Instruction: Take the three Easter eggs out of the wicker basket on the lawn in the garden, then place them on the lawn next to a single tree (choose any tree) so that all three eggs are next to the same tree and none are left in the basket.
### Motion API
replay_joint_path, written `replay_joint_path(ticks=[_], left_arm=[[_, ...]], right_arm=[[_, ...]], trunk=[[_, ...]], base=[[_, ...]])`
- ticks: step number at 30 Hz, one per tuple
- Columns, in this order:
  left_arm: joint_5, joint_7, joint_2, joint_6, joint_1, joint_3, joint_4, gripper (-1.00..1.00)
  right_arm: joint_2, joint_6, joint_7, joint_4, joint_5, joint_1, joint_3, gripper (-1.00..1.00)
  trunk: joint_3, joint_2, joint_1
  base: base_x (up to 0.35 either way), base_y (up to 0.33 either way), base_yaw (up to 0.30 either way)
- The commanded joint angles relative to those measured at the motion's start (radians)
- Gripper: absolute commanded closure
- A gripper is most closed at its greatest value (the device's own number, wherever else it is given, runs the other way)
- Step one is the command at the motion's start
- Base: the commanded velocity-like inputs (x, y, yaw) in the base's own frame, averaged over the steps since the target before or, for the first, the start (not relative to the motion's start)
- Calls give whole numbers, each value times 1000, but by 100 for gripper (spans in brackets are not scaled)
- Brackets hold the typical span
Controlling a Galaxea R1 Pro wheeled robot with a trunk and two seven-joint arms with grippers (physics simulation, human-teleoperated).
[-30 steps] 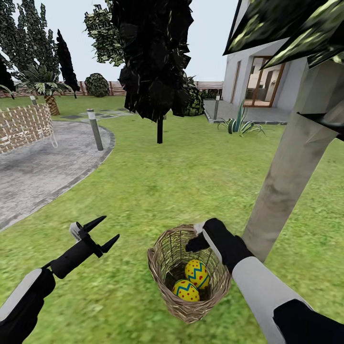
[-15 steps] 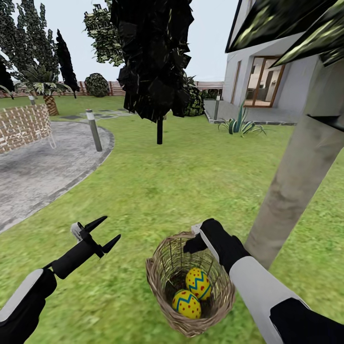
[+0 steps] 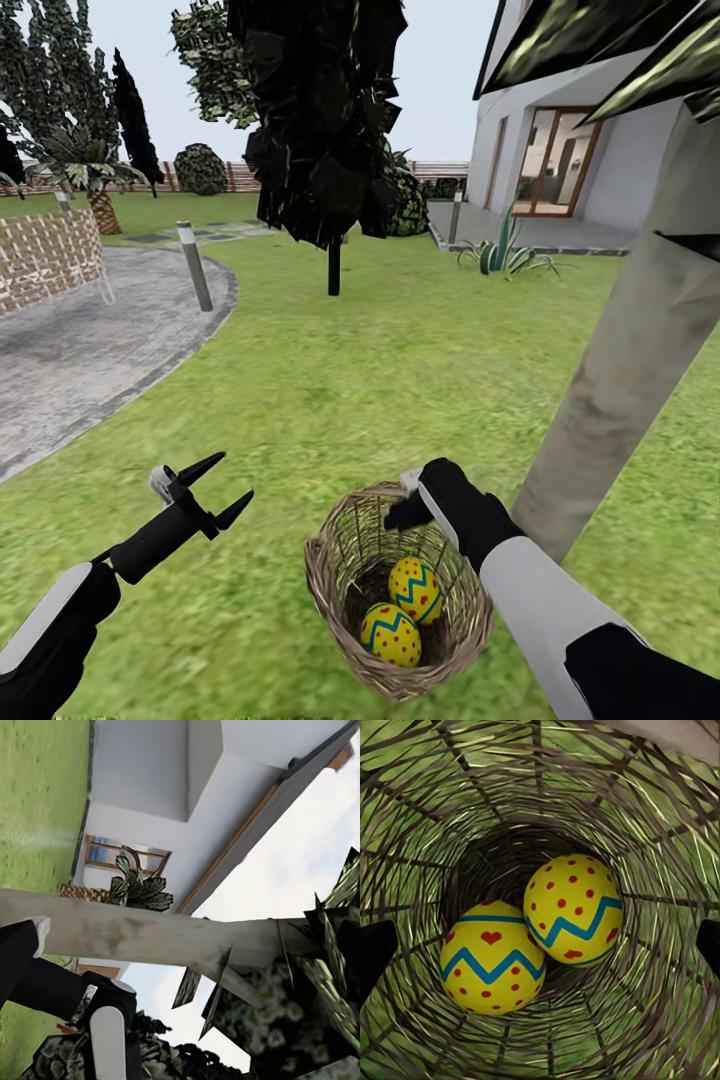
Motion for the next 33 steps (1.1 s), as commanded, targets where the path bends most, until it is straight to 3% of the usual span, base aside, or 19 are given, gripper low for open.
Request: replay_joint_path(ticks=[1,9,19,33], left_arm=[[-6,-7,0,3,-1,0,0,-100],[-6,-6,0,3,-1,0,2,-100],[-6,-6,0,3,-1,0,3,-100],[-6,-6,0,3,-1,0,6,-100]], right_arm=[[0,4,1,-1,0,-1,3,-100],[0,2,6,93,0,-1,4,-100],[1,-2,52,94,-1,-7,4,-100],[0,-14,57,88,-2,-8,2,-100]], trunk=[[-5,-1,0],[-36,-3,4],[-74,-5,8],[-129,-8,15]], base=[[0,0,0],[0,0,0],[0,0,0],[0,0,0]])
